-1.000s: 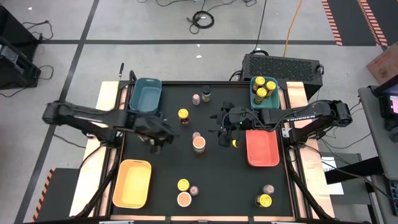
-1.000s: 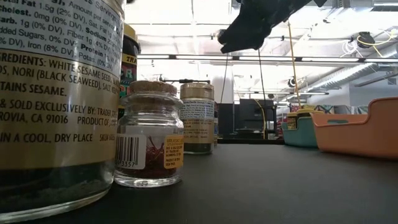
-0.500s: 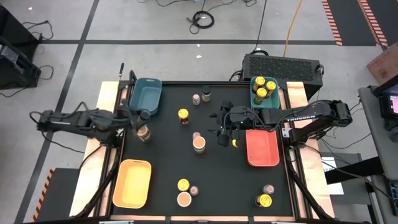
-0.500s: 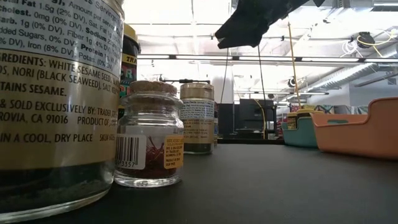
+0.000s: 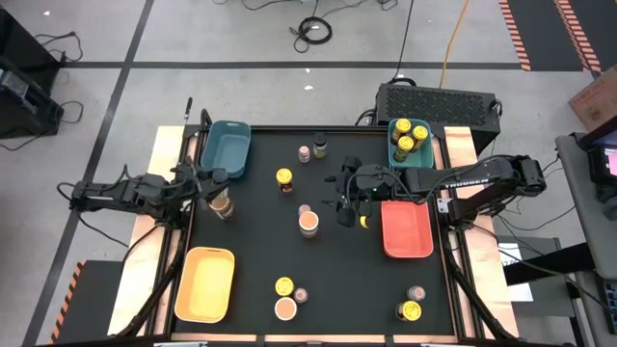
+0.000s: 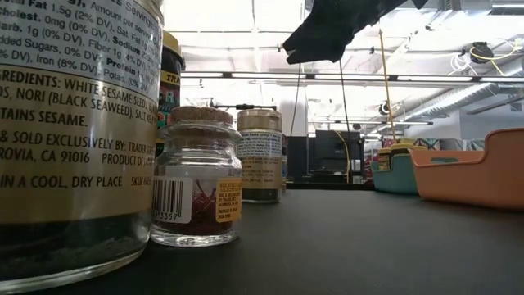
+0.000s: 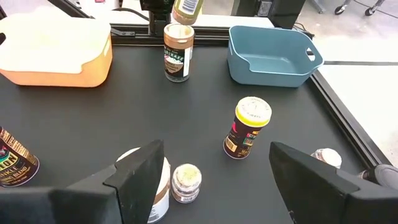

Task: Sort spices by type
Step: Adjust the black spice bottle

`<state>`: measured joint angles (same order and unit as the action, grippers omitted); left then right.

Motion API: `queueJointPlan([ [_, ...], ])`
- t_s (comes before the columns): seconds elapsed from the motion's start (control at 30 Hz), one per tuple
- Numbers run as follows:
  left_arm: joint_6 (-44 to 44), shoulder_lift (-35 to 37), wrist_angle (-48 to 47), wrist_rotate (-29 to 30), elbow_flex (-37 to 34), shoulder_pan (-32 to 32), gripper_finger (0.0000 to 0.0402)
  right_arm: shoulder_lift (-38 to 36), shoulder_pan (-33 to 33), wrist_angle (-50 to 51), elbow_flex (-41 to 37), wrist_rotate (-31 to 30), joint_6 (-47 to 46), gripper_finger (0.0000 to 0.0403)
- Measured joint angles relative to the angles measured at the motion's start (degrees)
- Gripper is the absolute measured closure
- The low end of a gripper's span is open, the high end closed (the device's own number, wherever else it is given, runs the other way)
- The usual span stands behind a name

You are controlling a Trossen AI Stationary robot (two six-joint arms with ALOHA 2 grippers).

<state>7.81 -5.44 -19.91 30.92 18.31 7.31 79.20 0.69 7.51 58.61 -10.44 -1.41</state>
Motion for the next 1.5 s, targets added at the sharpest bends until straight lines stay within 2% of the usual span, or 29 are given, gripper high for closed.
queueJointPlan([
  [0.27,0.92,-0.06,-1.17,-0.46,0.00,0.00,0.0185,0.00,0.00,0.02,-0.02,0.00,0.07,0.0117],
  [0.5,6.95,-0.13,-4.36,-0.88,-1.71,0.00,0.0185,0.00,0.00,0.02,-0.02,0.00,0.24,0.0117],
  [0.83,3.38,-0.08,-1.86,-1.93,-3.43,0.00,0.0180,0.00,0.00,0.02,-0.02,0.00,0.55,0.0117],
  [1.27,3.74,-0.17,-3.72,-3.87,-3.44,-0.02,0.0168,0.00,0.00,0.04,-0.01,0.00,0.81,0.0117],
  [1.37,1.73,-0.17,0.01,-3.92,-2.75,-0.02,0.0167,0.00,0.00,0.04,-0.02,0.00,0.81,0.0117],
  [1.5,-3.66,-0.15,9.59,-5.62,-1.68,-0.02,0.0167,0.00,0.00,-0.07,-0.02,0.00,0.76,0.0117],
])
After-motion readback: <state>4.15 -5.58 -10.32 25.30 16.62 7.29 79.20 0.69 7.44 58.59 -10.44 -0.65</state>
